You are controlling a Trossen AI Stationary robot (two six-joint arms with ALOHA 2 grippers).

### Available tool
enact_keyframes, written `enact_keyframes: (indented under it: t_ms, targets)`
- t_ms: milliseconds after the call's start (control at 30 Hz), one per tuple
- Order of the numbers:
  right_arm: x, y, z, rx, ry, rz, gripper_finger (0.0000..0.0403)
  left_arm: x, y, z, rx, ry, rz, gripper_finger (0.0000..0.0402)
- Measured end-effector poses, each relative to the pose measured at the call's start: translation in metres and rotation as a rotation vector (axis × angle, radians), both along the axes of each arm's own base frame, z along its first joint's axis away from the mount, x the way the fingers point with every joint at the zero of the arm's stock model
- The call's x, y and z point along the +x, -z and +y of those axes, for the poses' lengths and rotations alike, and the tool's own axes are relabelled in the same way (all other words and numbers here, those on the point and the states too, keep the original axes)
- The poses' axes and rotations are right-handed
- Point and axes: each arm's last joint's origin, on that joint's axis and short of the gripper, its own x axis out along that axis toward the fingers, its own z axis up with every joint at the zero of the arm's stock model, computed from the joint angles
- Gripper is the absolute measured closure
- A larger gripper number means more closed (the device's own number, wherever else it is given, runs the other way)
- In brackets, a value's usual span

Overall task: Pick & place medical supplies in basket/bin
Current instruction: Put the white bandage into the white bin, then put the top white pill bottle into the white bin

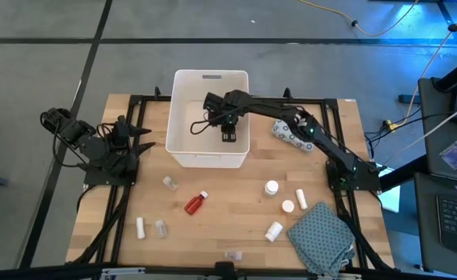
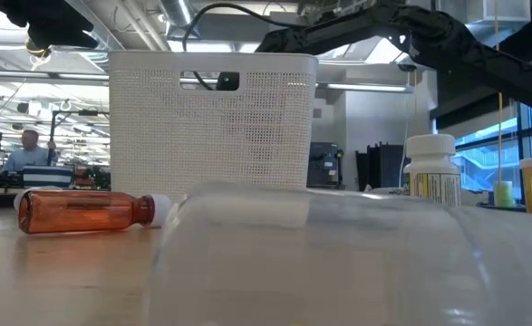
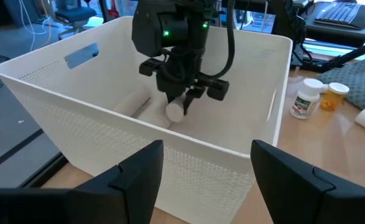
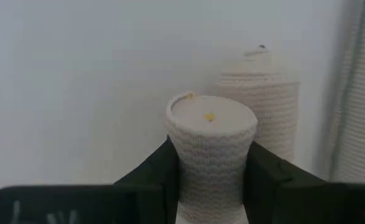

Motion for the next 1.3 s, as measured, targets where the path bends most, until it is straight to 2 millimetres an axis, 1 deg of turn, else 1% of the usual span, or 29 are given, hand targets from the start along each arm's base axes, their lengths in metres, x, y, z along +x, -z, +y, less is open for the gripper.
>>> enact_keyframes:
  t_ms: [133, 367, 500, 833, 1067, 1133, 1200, 1300]
  targets:
    - [-0.003, 0.001, 0.002, 0.092, -0.015, 0.003, 0.0283, 0.0, 0.0, 0.0, 0.002, -0.003, -0.001, 0.0167]
    - [-0.002, 0.003, 0.002, 0.094, -0.013, 0.001, 0.0281, 0.0, 0.0, 0.0, 0.008, -0.014, -0.005, 0.0167]
    - [-0.002, 0.003, 0.002, 0.095, -0.012, 0.001, 0.0266, 0.0, 0.0, 0.0, 0.008, -0.015, -0.005, 0.0167]
    - [-0.004, 0.003, 0.003, 0.097, -0.009, 0.014, 0.0195, 0.0, 0.0, 0.0, 0.007, -0.014, -0.005, 0.0167]
    - [-0.005, 0.003, 0.004, 0.102, -0.006, 0.031, 0.0121, 0.0, 0.0, 0.0, 0.007, -0.014, -0.005, 0.0167]
    - [-0.005, 0.003, 0.007, 0.109, 0.021, 0.035, 0.0103, 0.0, 0.0, 0.0, 0.007, -0.014, -0.004, 0.0167]
    - [-0.005, -0.001, 0.008, 0.117, 0.061, 0.038, 0.0091, 0.0, 0.0, 0.0, 0.007, -0.014, -0.005, 0.0167]
    - [-0.004, -0.009, 0.011, 0.117, 0.093, 0.014, 0.0083, 0.0, 0.0, 0.0, 0.007, -0.014, -0.005, 0.0167]
